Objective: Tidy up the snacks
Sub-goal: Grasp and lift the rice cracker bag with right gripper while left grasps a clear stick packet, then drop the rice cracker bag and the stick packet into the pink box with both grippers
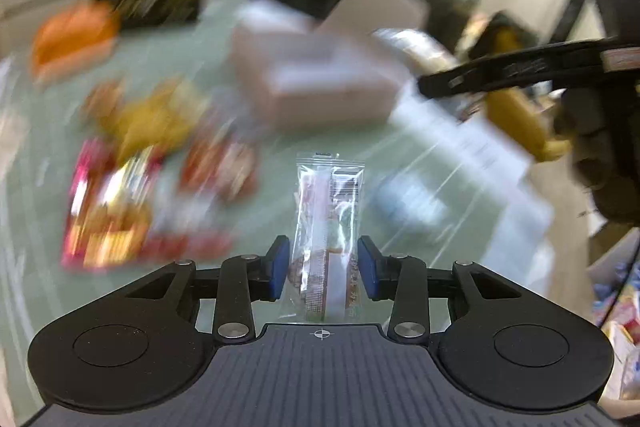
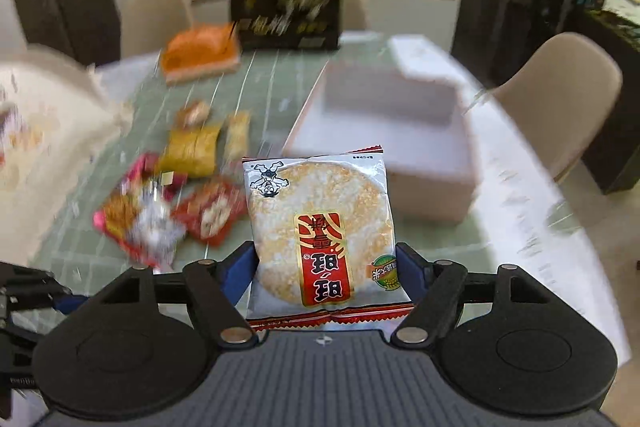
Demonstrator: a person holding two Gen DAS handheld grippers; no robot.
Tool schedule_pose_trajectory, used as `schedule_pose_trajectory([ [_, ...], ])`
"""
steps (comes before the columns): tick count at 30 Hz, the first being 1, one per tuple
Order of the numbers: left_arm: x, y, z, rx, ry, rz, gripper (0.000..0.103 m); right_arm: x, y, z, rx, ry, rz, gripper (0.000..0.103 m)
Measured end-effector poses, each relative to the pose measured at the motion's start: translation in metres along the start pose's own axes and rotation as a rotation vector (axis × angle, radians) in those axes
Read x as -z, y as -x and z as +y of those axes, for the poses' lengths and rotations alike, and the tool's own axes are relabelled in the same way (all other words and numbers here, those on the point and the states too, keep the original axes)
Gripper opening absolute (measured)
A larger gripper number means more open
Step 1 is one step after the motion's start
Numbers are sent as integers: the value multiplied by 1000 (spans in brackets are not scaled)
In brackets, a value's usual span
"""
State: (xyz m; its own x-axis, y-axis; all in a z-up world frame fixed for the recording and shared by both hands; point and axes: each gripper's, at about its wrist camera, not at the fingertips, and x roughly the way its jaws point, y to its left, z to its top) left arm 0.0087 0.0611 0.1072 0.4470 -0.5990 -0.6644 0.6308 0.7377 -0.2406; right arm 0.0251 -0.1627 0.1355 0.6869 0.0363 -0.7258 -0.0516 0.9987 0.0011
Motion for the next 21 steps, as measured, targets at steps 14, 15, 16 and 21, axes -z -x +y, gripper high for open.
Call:
schedule_pose_trajectory([
  [14, -198, -85, -10, 60, 76, -164, 42, -105, 96, -75, 71, -59, -189, 74],
  [15, -200, -110, 1, 58, 125, -146, 44, -104, 91, -81, 65, -74, -192, 74],
  [16, -199, -130, 16, 68, 158, -120, 45, -102, 85, -86, 55, -92, -188, 74],
  [21, -190, -176, 44, 2, 127, -54, 45, -95, 31, -112, 84, -221, -87, 74],
])
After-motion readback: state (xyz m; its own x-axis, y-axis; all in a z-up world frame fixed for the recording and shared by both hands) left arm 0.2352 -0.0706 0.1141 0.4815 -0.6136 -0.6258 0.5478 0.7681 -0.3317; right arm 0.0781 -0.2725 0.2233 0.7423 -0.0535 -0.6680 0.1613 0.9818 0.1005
